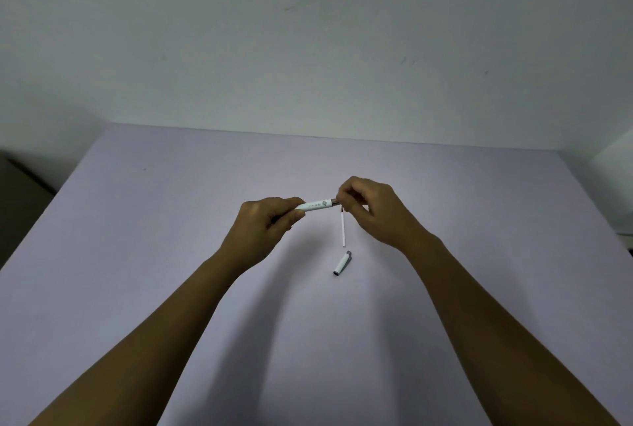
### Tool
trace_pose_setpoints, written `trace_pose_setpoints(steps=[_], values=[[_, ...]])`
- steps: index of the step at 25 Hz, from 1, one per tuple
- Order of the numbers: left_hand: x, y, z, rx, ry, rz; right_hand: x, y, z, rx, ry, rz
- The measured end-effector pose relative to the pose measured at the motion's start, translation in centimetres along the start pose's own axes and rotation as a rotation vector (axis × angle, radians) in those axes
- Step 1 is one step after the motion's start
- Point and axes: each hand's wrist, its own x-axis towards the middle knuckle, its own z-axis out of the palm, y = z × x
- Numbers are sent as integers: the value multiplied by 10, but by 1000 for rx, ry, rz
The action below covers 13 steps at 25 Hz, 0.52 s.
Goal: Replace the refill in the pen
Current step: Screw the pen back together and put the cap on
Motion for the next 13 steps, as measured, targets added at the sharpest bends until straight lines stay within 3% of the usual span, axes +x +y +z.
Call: trace_pose_setpoints(steps=[2, 4, 7, 8, 10, 13], values=[[1, 0, 2, 4, -6, 14, 3, 2, 2, -65, -25, 13], [2, -2, 5, -13, 3, -14, 6, 8, 4, 22, -3, 75], [1, -9, 6, -35, 6, -67, 8, 29, 9, 403, 215, 352], [1, -12, 7, -33, 4, -77, 6, 41, 14, 398, 308, 451], [0, -19, 9, -26, -1, -98, 0, 69, 33, 135, 348, 625], [-4, -27, 15, -38, -15, -128, -18, 102, 73, -84, 208, 778]])
